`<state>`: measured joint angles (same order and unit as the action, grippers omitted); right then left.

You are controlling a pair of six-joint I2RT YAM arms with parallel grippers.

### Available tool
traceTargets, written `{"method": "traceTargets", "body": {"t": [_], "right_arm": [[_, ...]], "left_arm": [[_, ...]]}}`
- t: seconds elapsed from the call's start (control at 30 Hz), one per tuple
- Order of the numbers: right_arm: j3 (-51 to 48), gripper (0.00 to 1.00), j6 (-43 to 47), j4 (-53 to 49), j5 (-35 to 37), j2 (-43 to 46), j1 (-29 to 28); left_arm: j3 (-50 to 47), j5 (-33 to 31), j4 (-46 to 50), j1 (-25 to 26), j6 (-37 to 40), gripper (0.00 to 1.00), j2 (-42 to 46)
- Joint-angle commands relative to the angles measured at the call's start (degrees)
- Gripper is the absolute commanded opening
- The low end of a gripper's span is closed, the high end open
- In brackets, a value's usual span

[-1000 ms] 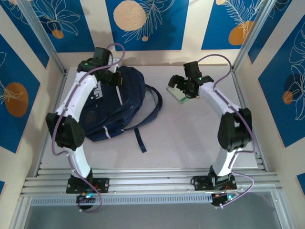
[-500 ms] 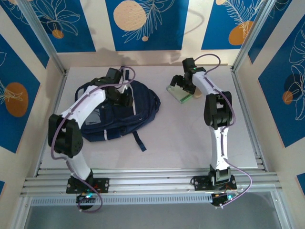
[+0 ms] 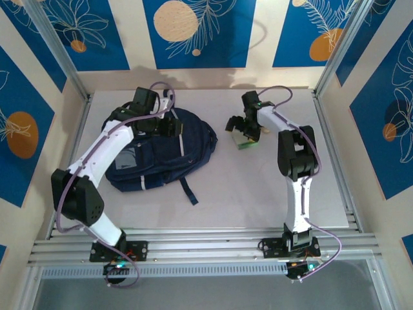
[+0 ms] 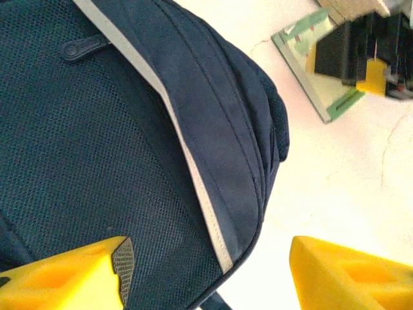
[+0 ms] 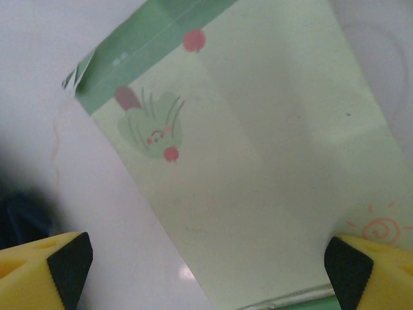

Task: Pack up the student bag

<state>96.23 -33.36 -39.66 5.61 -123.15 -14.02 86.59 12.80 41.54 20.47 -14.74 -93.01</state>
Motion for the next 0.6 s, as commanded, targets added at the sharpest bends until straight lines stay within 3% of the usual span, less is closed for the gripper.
{"method": "traceTargets", "body": {"t": [0.0,0.2,0.33,0.4,0.47,0.57], "right_arm": [[-8.87,0.95,-1.43,-1.92,-2.12,5.26,-0.4],[-26.18,0.95,-0.87,-0.16,-2.45,19.82,-0.72],[-34.44,0.96,-4.38,-1.29,9.4,32.44,3.44],[-36.93,0.96,-7.46,-0.73,10.46,37.94,7.08],[-39.41,0.96,-11.54,0.6,5.91,43.05,10.57],[-45.86,0.95,-20.01,5.37,-6.64,50.56,14.17]], "left_arm": [[4.19,2.97,-2.4,1.05,-2.53,0.65,-2.83],[13.17,3.69,-1.08,6.99,-2.94,0.65,-12.76],[19.87,3.72,-0.93,11.58,-3.73,0.65,-20.34],[24.89,4.22,0.14,14.38,-3.63,0.61,-25.18],[31.22,6.06,1.46,16.73,-3.88,0.6,-31.02],[38.25,8.37,0.66,18.95,-4.5,0.62,-37.94]]}}
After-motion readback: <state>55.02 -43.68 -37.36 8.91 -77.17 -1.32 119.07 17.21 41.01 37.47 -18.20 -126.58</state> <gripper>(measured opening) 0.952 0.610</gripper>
